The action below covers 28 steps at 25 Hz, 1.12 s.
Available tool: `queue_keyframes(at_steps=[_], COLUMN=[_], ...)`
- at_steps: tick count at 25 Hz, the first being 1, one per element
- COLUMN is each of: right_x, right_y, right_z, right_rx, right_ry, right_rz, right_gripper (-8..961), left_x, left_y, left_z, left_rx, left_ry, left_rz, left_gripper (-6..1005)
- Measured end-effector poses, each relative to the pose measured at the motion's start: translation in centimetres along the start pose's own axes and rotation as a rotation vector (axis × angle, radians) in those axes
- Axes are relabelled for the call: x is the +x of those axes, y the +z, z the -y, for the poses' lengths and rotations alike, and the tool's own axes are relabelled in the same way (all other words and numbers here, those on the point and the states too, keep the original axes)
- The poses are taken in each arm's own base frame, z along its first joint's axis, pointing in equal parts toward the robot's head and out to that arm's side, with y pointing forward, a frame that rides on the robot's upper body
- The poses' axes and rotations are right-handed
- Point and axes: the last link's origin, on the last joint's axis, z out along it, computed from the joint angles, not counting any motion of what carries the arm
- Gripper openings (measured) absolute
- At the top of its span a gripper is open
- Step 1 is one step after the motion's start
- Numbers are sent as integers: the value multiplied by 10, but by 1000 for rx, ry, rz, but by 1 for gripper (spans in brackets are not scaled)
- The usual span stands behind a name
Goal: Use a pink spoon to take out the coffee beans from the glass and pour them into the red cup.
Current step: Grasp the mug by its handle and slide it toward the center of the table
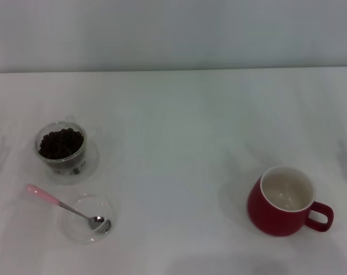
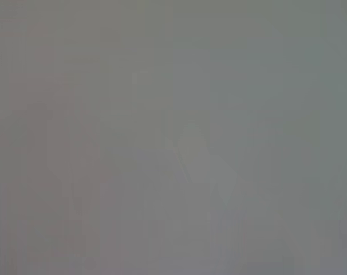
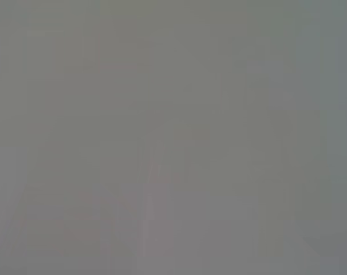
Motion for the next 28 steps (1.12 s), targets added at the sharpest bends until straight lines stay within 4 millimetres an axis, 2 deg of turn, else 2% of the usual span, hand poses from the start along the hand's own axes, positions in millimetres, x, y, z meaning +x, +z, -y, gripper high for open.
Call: queue_keyframes(at_steps=[6, 11, 19, 22, 28], right_x=[0, 5, 6, 6, 3], right_y=[8, 4, 5, -2, -32], right_z=[-2, -8, -14, -15, -5], right_rx=[-19, -42, -114, -142, -161], right_ry=[16, 40, 58, 64, 48], right_rz=[22, -23, -31, -50, -130], right_gripper=[517, 516, 515, 514, 516], left_x=[2, 5, 4, 4, 3], left_y=[4, 10, 1, -3, -12], left_z=[-2, -5, -2, -3, -2], left_rx=[-6, -18, -9, -18, -32], left_ry=[38, 53, 53, 61, 68], left_rz=[-12, -24, -26, -35, -31], left_gripper=[888, 887, 887, 887, 888])
